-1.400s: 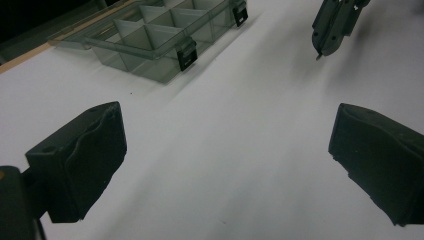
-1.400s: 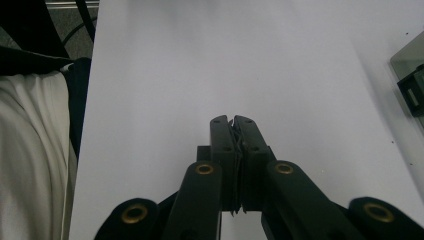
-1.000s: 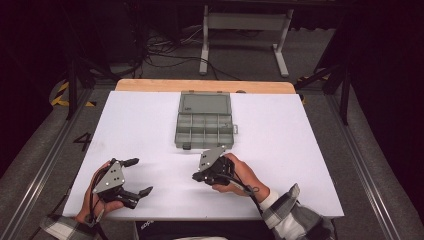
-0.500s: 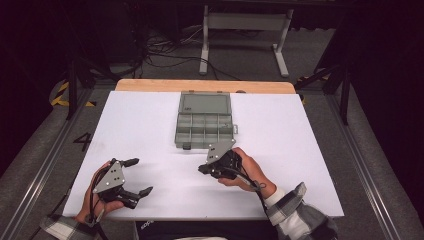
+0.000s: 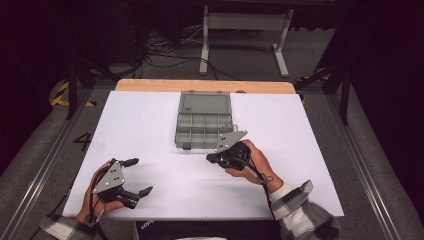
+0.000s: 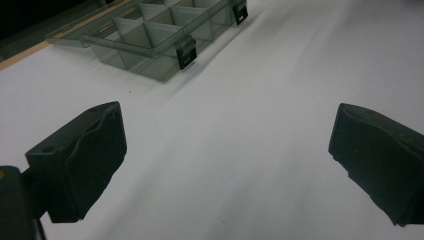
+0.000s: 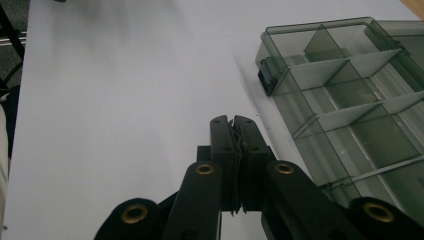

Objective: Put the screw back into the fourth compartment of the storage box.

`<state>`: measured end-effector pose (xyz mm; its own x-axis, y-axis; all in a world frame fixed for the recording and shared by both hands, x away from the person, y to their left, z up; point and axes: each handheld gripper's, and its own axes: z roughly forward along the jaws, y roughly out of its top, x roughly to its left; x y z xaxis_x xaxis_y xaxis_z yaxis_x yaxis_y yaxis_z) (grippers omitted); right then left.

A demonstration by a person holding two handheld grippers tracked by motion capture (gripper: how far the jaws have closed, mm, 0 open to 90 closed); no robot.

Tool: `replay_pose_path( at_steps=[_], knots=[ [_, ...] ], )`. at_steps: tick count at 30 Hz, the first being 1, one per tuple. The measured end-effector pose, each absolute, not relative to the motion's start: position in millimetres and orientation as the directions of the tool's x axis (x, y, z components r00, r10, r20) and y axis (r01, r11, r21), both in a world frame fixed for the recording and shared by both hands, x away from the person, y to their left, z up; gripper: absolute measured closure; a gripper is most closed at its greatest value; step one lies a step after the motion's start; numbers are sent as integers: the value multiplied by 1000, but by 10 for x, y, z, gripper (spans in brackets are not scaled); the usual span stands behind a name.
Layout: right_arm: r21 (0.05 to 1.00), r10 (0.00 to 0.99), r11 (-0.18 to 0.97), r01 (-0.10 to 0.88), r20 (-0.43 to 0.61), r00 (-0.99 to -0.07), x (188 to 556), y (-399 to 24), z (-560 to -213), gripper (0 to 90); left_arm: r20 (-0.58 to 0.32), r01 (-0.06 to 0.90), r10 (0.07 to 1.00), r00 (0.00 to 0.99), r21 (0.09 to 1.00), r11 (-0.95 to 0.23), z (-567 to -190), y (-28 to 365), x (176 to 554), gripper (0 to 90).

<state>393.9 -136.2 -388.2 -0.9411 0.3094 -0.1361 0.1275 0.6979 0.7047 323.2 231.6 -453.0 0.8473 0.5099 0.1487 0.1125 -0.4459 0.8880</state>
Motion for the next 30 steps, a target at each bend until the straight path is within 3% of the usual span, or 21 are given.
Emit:
replay_pose_path(
  at_steps=[16,30],
  knots=[
    [725,402,669,165,-165,-901,4183,-1565,-3657,887,145,116,507,849,887,-447,-4540,2305,3242,26],
    [697,489,669,258,-151,-859,4652,-1681,-3535,887,139,118,505,852,888,-444,-4543,2300,3247,26]
  ],
)
